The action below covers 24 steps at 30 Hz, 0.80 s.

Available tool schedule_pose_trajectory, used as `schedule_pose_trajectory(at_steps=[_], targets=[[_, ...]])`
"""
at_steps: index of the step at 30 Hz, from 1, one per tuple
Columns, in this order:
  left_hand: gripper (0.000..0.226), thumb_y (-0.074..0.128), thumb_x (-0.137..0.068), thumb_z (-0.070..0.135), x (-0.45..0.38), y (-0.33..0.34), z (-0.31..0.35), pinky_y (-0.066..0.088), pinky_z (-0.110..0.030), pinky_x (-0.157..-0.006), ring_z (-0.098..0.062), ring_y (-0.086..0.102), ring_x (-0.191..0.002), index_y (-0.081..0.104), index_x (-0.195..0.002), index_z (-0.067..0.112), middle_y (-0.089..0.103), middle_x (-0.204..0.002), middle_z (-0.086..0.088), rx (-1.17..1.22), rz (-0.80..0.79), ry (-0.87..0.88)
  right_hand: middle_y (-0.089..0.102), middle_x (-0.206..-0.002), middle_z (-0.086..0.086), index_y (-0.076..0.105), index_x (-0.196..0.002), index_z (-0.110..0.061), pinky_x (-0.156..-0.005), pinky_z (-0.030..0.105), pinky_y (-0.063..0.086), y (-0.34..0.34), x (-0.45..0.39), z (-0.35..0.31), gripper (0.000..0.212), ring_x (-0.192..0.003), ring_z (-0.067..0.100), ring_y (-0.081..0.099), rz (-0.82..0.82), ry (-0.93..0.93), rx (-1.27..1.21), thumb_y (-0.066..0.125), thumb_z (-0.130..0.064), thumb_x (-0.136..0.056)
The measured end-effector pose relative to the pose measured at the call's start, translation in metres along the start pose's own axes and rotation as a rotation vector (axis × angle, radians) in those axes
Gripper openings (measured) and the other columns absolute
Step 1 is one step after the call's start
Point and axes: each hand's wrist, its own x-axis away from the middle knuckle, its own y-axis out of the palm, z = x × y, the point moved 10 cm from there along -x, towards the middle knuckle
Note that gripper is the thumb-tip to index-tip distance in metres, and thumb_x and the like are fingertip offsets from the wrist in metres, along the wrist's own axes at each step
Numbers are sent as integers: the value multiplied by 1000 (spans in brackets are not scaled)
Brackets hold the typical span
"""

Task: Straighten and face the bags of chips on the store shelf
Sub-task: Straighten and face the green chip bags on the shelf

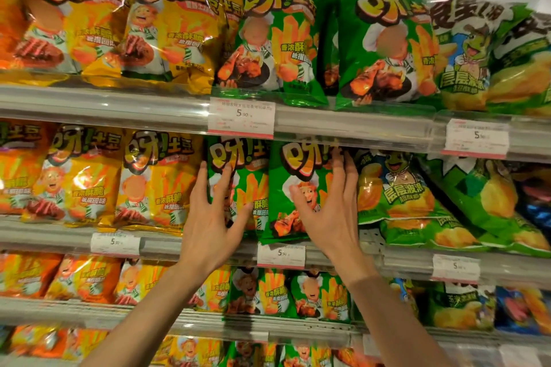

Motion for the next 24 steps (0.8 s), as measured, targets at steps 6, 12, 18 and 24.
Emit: schedule_pose_trajectory(at_steps=[6, 12, 18, 24], targets=[[74, 46, -95, 62, -3, 2, -2, 43, -52, -105, -21, 5, -154, 4, -156, 49, -6, -167, 4, -23, 8, 1, 7, -163, 1, 7, -159, -24, -109, 29, 27, 5, 9, -1, 99, -152, 17, 13, -14, -4, -32, 43, -77, -84], [74, 45, -94, 64, -2, 0, 0, 45, -49, -101, -19, 4, -154, 5, -155, 50, -7, -167, 7, -6, 3, 17, 14, -160, 11, 13, -158, -17, -112, 44, 38, -9, -4, 15, 100, -150, 27, 19, 6, -52, 15, 40, -79, -84], [77, 50, -95, 60, 0, -1, -2, 47, -51, -99, -21, 6, -154, 3, -155, 51, -7, -167, 6, -7, -17, 24, 9, -163, 9, 9, -158, -31, -107, 51, 44, -2, 5, 14, 88, -149, 32, 22, -3, -32, 71, 36, -76, -88], [73, 38, -95, 63, 3, 6, 0, 46, -51, -105, -19, 6, -154, 3, -156, 47, -6, -168, 4, -39, -4, 37, -3, -166, 9, -2, -159, -30, -117, 52, 32, 15, 18, 11, 86, -153, 30, 10, -46, 33, 120, 34, -72, -93]])
